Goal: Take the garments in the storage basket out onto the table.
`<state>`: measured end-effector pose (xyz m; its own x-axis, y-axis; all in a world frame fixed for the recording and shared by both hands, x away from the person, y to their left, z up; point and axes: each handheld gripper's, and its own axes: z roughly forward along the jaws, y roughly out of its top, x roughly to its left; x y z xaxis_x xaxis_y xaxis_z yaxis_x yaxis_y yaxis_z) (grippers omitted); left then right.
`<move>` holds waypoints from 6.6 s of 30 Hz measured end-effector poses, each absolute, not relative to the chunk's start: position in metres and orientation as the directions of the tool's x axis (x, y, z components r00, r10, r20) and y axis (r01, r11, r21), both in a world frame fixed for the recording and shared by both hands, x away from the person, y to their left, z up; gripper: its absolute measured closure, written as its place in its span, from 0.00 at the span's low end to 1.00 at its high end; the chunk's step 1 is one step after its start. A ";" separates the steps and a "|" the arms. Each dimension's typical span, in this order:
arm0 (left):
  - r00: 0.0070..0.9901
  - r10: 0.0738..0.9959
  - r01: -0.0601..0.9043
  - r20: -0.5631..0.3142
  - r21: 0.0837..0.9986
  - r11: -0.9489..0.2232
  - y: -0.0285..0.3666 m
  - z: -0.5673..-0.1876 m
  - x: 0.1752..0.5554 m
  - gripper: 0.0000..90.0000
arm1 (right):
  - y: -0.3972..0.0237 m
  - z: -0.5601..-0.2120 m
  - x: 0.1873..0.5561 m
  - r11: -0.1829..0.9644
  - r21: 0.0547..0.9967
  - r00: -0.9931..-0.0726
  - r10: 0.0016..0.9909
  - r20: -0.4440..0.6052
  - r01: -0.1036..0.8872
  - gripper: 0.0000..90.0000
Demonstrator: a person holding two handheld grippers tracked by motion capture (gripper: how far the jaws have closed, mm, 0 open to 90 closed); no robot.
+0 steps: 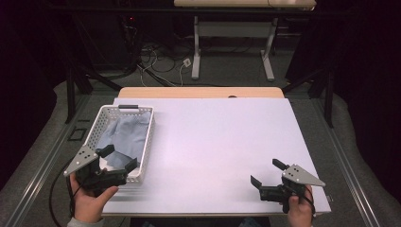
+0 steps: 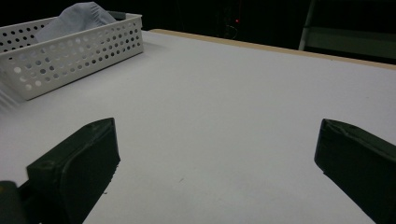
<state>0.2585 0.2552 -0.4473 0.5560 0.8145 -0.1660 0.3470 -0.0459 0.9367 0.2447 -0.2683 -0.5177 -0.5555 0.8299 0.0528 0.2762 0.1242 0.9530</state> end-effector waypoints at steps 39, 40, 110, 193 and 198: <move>0.448 0.886 0.441 -0.124 0.892 -0.099 0.256 -0.397 0.325 0.00 | -0.270 -0.519 0.249 0.119 0.951 -0.555 0.830 0.062 0.285 0.00; 0.442 0.888 0.443 -0.122 0.891 -0.098 0.256 -0.397 0.327 0.00 | -0.270 -0.519 0.248 0.119 0.949 -0.554 0.830 0.065 0.290 0.00; 0.197 0.964 0.659 -0.177 0.752 0.004 0.258 -0.446 0.434 0.01 | -0.271 -0.522 0.252 0.121 0.940 -0.568 0.818 0.086 0.318 0.00; 0.275 0.949 0.746 -0.156 0.657 -0.108 0.277 -0.496 0.442 0.62 | -0.269 -0.524 0.254 0.149 0.934 -0.585 0.807 0.074 0.325 0.02; 0.280 0.947 0.747 -0.159 0.656 -0.111 0.278 -0.494 0.440 0.68 | -0.269 -0.524 0.255 0.149 0.933 -0.588 0.805 0.078 0.328 0.02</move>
<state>0.4402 0.2779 -0.4943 0.2802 0.9467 -0.1588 0.7468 -0.1110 0.6557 0.2546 -0.2692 -0.5241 -0.5876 0.8054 0.0776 0.3277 0.1492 0.9329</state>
